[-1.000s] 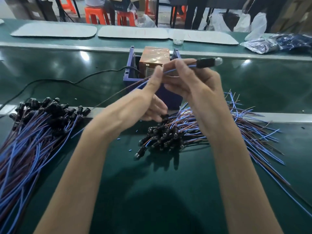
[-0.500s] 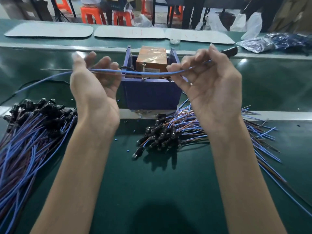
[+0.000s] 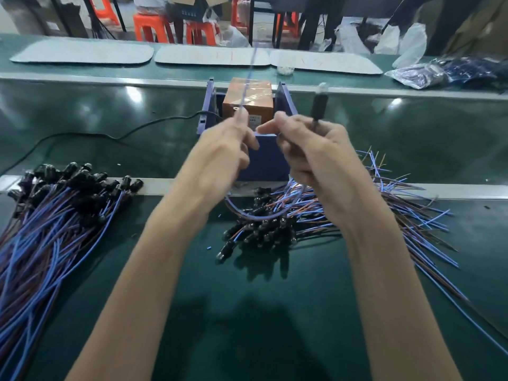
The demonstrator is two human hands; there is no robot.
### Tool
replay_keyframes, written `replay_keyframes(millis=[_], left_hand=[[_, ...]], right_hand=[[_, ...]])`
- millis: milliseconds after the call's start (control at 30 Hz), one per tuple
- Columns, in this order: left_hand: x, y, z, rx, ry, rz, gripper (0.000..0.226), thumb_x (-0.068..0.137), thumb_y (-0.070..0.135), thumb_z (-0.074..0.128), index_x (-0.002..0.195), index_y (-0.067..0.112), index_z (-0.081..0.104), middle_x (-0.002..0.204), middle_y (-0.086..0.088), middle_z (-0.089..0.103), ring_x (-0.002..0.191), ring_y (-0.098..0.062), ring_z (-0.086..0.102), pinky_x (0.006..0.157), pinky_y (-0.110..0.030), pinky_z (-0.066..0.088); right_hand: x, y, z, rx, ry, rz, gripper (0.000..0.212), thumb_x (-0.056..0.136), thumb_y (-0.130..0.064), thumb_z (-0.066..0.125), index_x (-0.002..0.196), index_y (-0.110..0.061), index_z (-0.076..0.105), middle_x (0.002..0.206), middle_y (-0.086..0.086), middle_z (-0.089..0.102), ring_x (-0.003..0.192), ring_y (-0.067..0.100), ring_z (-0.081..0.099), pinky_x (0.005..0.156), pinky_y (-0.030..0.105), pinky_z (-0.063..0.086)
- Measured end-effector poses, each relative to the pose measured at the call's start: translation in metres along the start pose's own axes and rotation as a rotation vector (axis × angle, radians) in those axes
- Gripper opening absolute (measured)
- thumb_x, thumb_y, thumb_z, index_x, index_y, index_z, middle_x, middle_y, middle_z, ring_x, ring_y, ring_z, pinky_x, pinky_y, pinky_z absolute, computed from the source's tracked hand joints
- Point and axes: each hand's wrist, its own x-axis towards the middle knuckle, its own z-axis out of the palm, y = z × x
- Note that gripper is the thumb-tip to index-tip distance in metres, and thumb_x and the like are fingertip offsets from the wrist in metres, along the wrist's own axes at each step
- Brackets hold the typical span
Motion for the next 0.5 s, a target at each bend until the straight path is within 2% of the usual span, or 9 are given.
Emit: replay_keyframes(millis=[100,267,500], left_hand=[[0.001,-0.007,0.002,0.137,-0.006,0.071,0.044,0.104,0.036,0.033,0.065,0.021,0.048,0.041,0.014,0.036,0.036,-0.002,0.029,0.043,-0.021,0.023],[0.003,-0.012,0.001,0.177,-0.065,0.134,0.043,0.104,0.033,0.037,0.064,0.022,0.051,0.040,0.015,0.038,0.039,-0.002,0.033,0.041,-0.017,0.024],[0.002,-0.016,0.005,0.153,-0.135,0.166,0.044,0.102,0.026,0.044,0.061,0.023,0.059,0.042,0.013,0.035,0.038,-0.003,0.029,0.038,-0.014,0.023]], right_hand=[[0.001,0.003,0.001,-0.045,0.012,0.035,0.022,0.095,-0.020,0.057,0.097,-0.003,0.071,0.062,-0.004,0.045,0.036,0.001,0.028,0.035,0.011,0.021],[0.002,0.005,0.000,-0.067,0.023,0.006,0.013,0.093,-0.017,0.061,0.088,-0.014,0.072,0.061,-0.005,0.052,0.037,0.001,0.030,0.037,0.010,0.023],[0.001,0.006,-0.005,-0.097,-0.004,-0.024,0.014,0.091,-0.010,0.061,0.094,0.001,0.069,0.059,0.009,0.051,0.038,0.001,0.036,0.039,0.008,0.026]])
